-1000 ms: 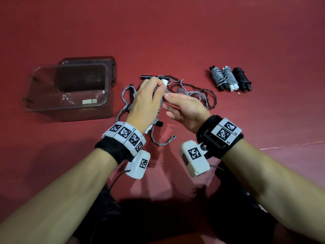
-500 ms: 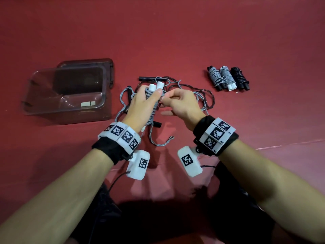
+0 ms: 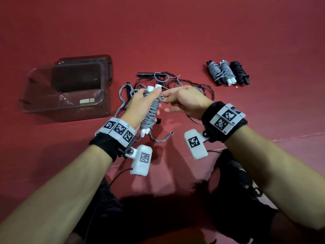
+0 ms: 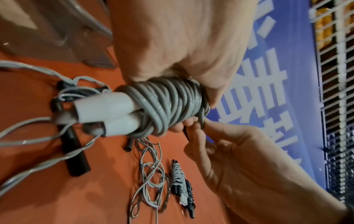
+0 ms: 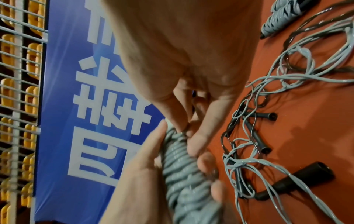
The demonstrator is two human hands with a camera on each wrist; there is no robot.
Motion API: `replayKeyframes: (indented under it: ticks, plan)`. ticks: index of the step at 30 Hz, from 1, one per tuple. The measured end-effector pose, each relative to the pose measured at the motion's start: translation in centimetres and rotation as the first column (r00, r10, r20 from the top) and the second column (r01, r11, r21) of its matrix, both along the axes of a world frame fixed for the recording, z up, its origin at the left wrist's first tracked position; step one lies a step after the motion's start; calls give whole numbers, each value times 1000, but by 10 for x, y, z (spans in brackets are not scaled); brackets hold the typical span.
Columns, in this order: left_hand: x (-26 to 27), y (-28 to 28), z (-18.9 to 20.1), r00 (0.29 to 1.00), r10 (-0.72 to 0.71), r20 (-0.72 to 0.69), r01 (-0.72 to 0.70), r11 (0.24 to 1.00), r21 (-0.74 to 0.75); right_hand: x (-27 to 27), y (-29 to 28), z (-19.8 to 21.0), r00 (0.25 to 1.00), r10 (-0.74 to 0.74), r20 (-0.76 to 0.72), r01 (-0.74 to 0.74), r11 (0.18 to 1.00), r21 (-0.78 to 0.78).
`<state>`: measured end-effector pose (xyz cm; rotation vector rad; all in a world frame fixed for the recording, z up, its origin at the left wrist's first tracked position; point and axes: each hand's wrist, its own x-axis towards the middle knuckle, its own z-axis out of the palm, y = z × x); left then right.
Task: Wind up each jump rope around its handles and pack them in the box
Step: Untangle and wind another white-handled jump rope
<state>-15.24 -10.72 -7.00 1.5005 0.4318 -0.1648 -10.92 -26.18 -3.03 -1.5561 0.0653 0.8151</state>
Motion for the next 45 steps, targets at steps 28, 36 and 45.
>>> replayKeyframes:
  ticks: [28,36,45]
  plan:
    - [2,-4,20,996,-47,-79,19,946,-323,-4,-1,-24,999,-36,14,31,974,224]
    - [-1,-12,11,999,-36,9,37,982,-188,5,-14,-26,998,-16,67,3,984,179]
    - [4,-2,6,995,86,-45,-95,960,-264,-10,-2,-32,975,44,216,-63,995,82]
